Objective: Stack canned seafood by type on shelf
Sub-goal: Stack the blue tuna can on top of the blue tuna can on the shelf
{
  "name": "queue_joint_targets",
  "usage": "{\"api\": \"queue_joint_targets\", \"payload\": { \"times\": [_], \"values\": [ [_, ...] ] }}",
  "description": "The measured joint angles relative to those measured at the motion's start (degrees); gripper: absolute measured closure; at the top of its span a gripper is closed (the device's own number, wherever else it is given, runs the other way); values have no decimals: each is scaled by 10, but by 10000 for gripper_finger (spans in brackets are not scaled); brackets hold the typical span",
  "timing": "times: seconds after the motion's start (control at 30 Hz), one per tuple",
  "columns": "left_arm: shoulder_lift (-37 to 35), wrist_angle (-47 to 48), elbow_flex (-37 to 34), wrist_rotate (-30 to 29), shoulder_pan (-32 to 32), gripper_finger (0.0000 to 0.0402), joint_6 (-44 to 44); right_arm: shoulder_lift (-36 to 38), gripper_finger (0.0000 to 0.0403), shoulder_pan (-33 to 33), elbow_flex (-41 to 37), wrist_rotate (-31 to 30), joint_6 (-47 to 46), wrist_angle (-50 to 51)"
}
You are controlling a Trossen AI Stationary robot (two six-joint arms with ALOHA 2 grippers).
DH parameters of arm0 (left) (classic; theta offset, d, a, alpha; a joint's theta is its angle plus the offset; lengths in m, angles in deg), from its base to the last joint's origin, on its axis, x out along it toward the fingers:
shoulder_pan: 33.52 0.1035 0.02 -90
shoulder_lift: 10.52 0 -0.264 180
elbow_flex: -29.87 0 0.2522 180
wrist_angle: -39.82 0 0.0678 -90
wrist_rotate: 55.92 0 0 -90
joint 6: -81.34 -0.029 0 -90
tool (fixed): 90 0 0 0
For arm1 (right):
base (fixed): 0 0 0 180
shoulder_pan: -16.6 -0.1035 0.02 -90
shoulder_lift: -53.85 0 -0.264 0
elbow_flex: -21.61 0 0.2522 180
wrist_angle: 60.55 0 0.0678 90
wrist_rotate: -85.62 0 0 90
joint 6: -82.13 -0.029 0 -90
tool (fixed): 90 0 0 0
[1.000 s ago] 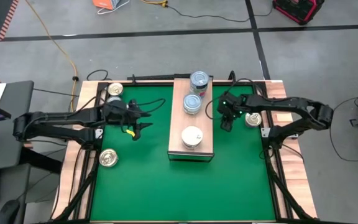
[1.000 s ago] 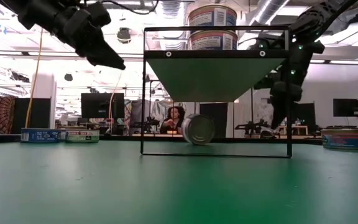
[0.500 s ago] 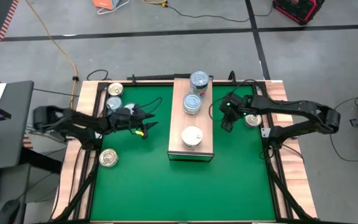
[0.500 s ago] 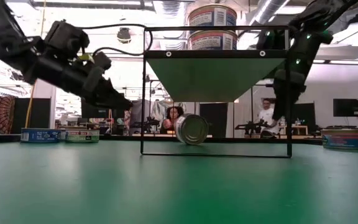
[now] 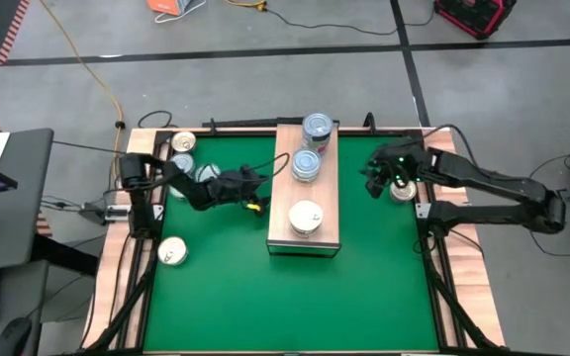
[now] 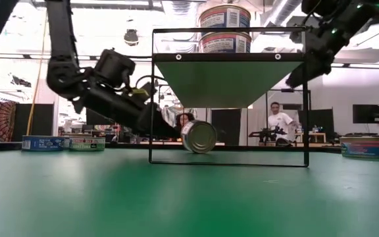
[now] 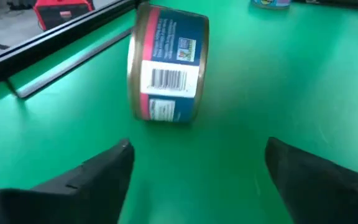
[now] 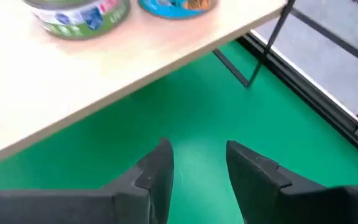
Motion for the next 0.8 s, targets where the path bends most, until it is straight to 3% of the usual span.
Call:
{"api": "queue_joint_targets", "payload": {
  "times": [0.17, 0.43, 0.63, 0.8],
  "values": [
    [43, 0, 42, -21, 0, 6, -16, 13, 230, -24, 0, 0, -6, -4],
    [115, -50, 98, -41, 3, 5, -34, 1, 230, -68, 0, 0, -28, -19],
    [129, -84, 109, -74, 7, 6, -54, -5, 230, -91, 0, 0, -41, -25],
    [130, -122, 108, -44, 16, 33, -67, -11, 230, -101, 0, 0, -40, -57]
  ]
}}
